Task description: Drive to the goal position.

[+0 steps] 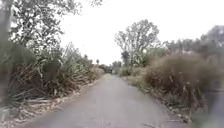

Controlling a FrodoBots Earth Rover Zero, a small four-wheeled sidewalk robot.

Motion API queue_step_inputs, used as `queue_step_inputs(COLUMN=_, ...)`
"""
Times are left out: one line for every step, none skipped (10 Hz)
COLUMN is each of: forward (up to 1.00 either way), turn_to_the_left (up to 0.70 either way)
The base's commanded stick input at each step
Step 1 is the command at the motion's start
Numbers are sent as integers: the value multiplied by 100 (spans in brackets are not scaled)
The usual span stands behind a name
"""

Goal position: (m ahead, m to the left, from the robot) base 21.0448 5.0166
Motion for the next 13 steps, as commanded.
queue_step_inputs(forward=100, turn_to_the_left=38)
queue_step_inputs(forward=100, turn_to_the_left=32)
queue_step_inputs(forward=100, turn_to_the_left=26)
queue_step_inputs(forward=85, turn_to_the_left=0)
queue_step_inputs(forward=58, turn_to_the_left=0)
queue_step_inputs(forward=31, turn_to_the_left=0)
queue_step_inputs(forward=4, turn_to_the_left=0)
queue_step_inputs(forward=0, turn_to_the_left=-11)
queue_step_inputs(forward=0, turn_to_the_left=-24)
queue_step_inputs(forward=0, turn_to_the_left=-37)
queue_step_inputs(forward=0, turn_to_the_left=-63)
queue_step_inputs(forward=0, turn_to_the_left=-29)
queue_step_inputs(forward=0, turn_to_the_left=0)
